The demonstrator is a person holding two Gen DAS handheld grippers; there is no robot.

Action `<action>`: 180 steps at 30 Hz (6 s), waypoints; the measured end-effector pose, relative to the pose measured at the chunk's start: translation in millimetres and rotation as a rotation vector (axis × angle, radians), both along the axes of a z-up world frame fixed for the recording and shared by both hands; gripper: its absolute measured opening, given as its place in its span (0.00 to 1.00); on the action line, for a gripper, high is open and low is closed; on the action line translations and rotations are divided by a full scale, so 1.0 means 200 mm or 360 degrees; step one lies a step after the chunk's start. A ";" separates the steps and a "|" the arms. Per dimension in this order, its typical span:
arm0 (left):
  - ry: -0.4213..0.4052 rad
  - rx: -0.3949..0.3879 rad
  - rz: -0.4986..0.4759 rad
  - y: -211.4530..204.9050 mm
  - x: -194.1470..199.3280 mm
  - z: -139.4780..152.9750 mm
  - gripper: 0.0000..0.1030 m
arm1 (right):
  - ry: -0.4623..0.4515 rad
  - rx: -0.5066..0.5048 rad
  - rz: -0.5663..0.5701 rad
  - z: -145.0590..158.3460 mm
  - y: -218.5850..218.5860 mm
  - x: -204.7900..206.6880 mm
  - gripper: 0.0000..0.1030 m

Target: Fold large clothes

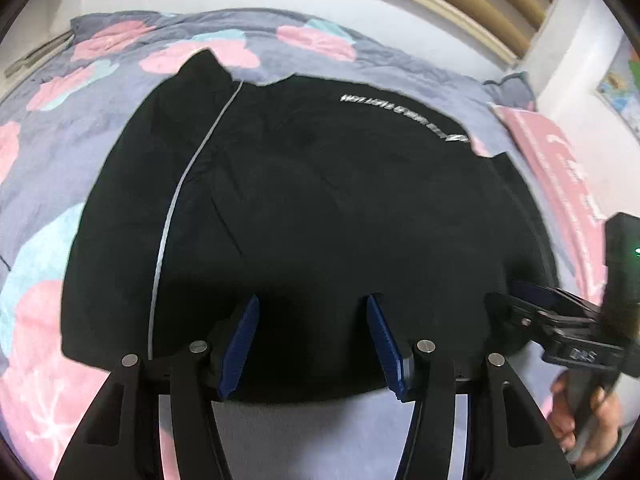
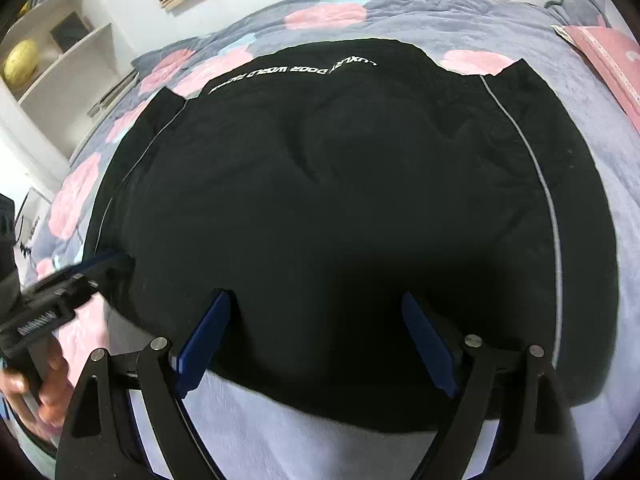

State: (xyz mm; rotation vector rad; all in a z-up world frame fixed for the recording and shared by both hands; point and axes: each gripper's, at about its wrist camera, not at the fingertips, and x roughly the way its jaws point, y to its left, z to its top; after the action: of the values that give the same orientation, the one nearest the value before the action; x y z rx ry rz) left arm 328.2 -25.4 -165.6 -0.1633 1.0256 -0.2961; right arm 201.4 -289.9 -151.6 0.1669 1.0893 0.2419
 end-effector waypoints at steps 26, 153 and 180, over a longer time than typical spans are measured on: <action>-0.0188 -0.0327 0.0266 0.89 -0.09 0.16 0.74 | -0.0118 0.0332 -0.0448 0.11 -0.90 -0.36 0.88; -0.0857 0.0145 0.0042 0.22 -1.49 1.15 0.79 | -0.0770 -0.0110 -0.0133 1.04 0.15 -0.93 0.97; -0.0709 0.0360 0.0140 0.01 -1.61 0.91 0.80 | -0.0573 -0.0394 -0.0151 0.79 0.38 -0.91 0.97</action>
State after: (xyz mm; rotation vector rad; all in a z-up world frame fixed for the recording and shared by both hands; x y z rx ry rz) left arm 5.9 -23.1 17.3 0.0619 0.6016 -0.1255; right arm 20.4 -214.4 6.1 -0.0465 0.7426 0.0468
